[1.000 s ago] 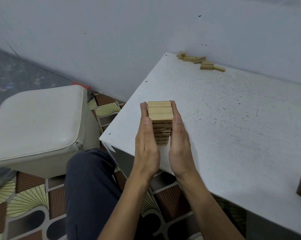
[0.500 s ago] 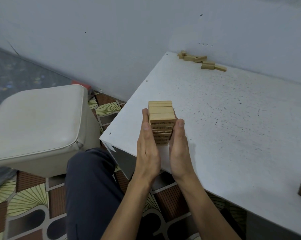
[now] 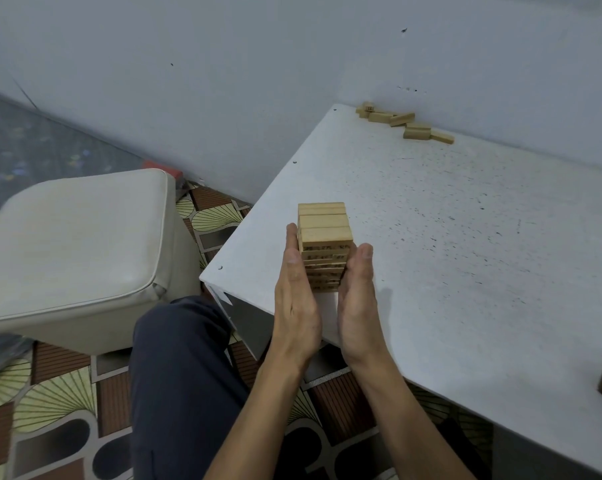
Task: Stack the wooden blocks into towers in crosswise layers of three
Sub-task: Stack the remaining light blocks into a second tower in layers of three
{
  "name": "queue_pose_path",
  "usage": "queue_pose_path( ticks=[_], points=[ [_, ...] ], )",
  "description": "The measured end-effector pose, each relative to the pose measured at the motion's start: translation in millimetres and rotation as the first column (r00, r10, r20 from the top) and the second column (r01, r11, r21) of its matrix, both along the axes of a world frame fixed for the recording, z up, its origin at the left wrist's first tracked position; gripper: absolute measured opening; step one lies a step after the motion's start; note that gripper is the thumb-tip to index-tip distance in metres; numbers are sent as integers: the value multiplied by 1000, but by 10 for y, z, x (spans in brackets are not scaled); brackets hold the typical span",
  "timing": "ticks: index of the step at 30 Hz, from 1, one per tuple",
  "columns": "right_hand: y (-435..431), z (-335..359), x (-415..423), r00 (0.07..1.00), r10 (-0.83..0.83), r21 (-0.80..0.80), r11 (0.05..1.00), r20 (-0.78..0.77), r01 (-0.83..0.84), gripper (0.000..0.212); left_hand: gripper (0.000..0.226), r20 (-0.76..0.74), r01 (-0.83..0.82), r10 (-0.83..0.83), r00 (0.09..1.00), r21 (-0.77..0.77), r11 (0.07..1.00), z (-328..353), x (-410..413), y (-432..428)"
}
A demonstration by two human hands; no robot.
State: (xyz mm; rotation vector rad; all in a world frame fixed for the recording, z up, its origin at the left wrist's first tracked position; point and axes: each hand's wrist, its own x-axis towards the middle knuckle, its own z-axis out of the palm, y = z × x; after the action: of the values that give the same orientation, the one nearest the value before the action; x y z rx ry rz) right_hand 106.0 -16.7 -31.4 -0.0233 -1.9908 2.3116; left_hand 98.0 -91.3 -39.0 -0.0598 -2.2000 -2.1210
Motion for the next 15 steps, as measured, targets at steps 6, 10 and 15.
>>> queue_pose_path(
  ticks=[6, 10, 15],
  points=[
    [176, 86, -79, 995, -79, 10, 997, 67, 78, 97, 72, 20, -20, 19, 1000, 34, 999, 109, -117, -184],
    [419, 259, -292, 985, -172, 46, 984, 17, 171, 73, 41, -29, 5, -4, 1000, 54, 999, 303, -405, -346],
    [725, 501, -676, 959, -284, 88, 954, -29, 285, 50, 28, -82, 100, -100, 992, -6, 995, 481, -901, -418]
  ],
)
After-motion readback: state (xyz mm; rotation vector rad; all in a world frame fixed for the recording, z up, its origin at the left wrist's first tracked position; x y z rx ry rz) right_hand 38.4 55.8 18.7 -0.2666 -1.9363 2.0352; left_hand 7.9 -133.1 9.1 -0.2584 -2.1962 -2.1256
